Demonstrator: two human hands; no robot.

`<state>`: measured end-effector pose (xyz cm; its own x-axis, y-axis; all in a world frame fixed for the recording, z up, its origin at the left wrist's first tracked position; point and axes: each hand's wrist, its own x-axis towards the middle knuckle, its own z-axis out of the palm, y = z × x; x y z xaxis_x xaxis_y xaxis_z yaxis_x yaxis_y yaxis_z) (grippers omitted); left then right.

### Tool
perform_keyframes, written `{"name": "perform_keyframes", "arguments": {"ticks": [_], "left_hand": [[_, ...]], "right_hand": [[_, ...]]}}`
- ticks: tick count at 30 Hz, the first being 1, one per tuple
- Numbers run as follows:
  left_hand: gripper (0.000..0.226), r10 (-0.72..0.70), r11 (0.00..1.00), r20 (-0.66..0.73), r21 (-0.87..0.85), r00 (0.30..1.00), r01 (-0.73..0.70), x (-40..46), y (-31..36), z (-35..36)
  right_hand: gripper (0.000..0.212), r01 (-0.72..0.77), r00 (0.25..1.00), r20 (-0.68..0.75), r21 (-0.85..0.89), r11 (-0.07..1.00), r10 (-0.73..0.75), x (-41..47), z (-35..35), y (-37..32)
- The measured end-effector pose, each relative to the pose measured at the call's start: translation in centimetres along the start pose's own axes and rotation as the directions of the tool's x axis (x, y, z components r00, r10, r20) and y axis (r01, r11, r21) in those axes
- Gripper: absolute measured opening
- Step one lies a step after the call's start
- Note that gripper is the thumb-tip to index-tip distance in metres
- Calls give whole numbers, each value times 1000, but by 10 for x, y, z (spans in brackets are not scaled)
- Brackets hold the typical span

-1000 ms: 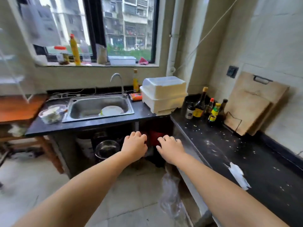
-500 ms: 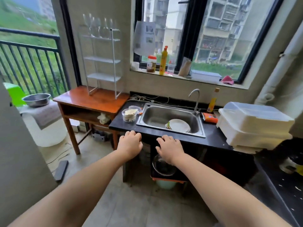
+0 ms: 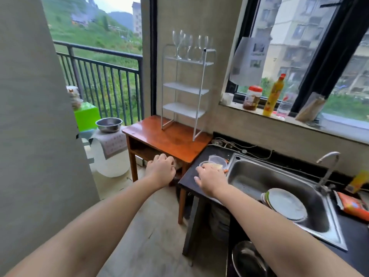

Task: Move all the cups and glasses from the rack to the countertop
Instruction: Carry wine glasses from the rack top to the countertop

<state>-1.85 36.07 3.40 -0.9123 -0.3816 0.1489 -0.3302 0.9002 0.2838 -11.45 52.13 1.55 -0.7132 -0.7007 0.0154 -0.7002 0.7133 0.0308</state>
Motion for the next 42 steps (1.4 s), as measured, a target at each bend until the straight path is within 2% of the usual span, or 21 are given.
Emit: {"name": "perform_keyframes", "arguments": {"ticks": [4,8,18,23,30,33,36,39,42], "left_hand": [[29,-22,1000,-25,-15,999,21,47,-37,1],[27,17,1000,-58,-14,998,-17,112,-72,-3],[33,156,988,-109,28,982,-154,297,-165,-48],[30,195,980,-95,-17,976,-198,362,-168,-53],[30,291,944,-131,-123,948,-307,466,-142,-79],[30,347,915,-200,-142,917,-377,522,-124,-99],[25,352,894,-245,-198,903,-402,575,-105,-121],[22,372,874,-299,-206,879,-440,623,-90,-140],[25,382,836,-370,-253,847,-487,663,-79,-151]], "right_hand": [[41,27,1000,-2,2,1000,-27,63,0,-20],[40,18,998,-53,-11,1000,-18,137,-1,-31],[43,-109,968,-219,83,991,125,323,-49,-63],[44,-162,959,-219,107,981,182,377,-74,-56],[44,-160,928,-316,134,978,196,460,-119,-20],[44,-145,887,-406,206,968,219,502,-143,1],[42,-123,813,-527,262,957,249,540,-170,23],[40,-96,721,-630,321,942,288,574,-199,44],[44,-90,611,-683,442,892,400,602,-220,62]]}}
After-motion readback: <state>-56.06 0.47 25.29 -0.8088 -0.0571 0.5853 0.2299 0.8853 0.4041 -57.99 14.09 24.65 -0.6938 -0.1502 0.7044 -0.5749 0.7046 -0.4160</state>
